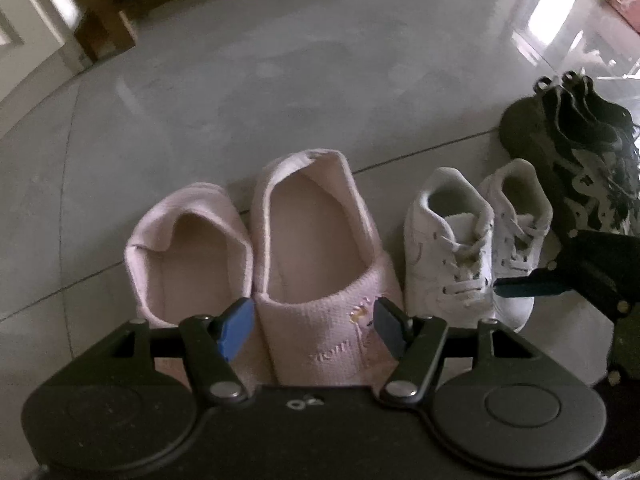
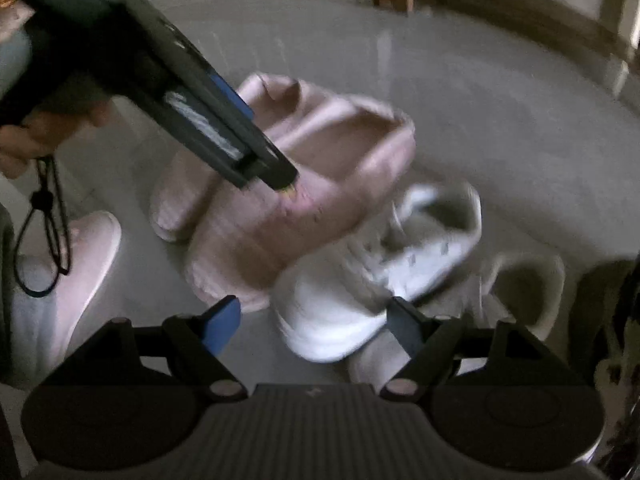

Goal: Organize scattered shoes
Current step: 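Close the right gripper on the heels of both white sneakers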

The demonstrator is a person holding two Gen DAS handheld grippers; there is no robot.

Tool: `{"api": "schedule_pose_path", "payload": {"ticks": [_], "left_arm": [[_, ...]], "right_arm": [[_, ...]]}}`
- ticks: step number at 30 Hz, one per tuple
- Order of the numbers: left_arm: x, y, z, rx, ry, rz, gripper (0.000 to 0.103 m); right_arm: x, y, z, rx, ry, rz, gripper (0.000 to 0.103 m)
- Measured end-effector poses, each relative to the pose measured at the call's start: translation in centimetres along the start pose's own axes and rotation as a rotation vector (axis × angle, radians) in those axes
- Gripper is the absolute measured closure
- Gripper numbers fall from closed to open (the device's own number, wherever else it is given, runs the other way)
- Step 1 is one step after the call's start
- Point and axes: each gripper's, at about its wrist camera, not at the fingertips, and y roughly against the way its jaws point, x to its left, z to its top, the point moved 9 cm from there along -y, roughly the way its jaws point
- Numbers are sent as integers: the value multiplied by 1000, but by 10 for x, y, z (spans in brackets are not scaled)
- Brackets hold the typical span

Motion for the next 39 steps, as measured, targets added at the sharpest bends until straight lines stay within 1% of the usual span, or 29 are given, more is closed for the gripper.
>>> {"api": "schedule_pose_path", "payload": {"ticks": [1, 3, 5, 7, 8, 10, 13, 15, 18, 22, 23, 24, 25, 26, 27, 30, 33, 35, 39], "left_arm": [[-2, -1, 1, 1, -8, -4, 37], [-3, 0, 2, -1, -14, -12, 37], [-3, 0, 4, -6, -16, -18, 37], [-4, 1, 6, -10, -14, -23, 37], [-4, 2, 8, -14, -11, -30, 37], [-4, 5, 11, -29, -12, -41, 37], [1, 6, 10, -34, 0, -43, 37], [2, 5, 9, -19, 15, -54, 37], [2, 6, 7, -9, 25, -70, 37], [5, 1, 7, 2, 31, -69, 37], [7, -1, 9, 6, 35, -70, 37], [7, -3, 11, 11, 45, -73, 37], [8, -5, 13, 15, 55, -77, 37], [8, -7, 15, 19, 65, -81, 37], [8, -6, 17, 14, 66, -79, 37], [7, -5, 23, -3, 65, -77, 37], [5, -4, 27, -13, 66, -78, 37], [5, -4, 29, -13, 71, -76, 37], [2, -1, 31, -12, 81, -71, 37]], "right_arm": [[-4, 6, 2, -14, -37, -1, 22], [-21, 22, 14, -68, -150, -18, 20], [-43, 34, 24, -100, -291, -76, 20], [-71, 39, 29, -93, -457, -150, 20], [-81, 38, 30, -86, -511, -170, 20], [-96, 31, 31, -65, -567, -215, 20], [-105, 20, 35, -50, -573, -254, 22], [-107, 13, 37, -26, -576, -280, 22], [-108, 0, 38, 25, -602, -284, 22], [-115, -17, 45, 42, -624, -318, 22], [-115, -19, 47, 46, -628, -327, 24], [-115, -21, 48, 51, -621, -338, 35], [-116, -27, 49, 56, -607, -348, 45], [-115, -31, 48, 56, -601, -344, 56], [-114, -32, 47, 54, -607, -340, 64], [-114, -30, 43, 34, -599, -338, 73], [-111, -26, 38, 4, -593, -309, 76], [-109, -22, 35, -15, -611, -290, 76], [-108, -11, 34, -46, -604, -283, 77]]}}
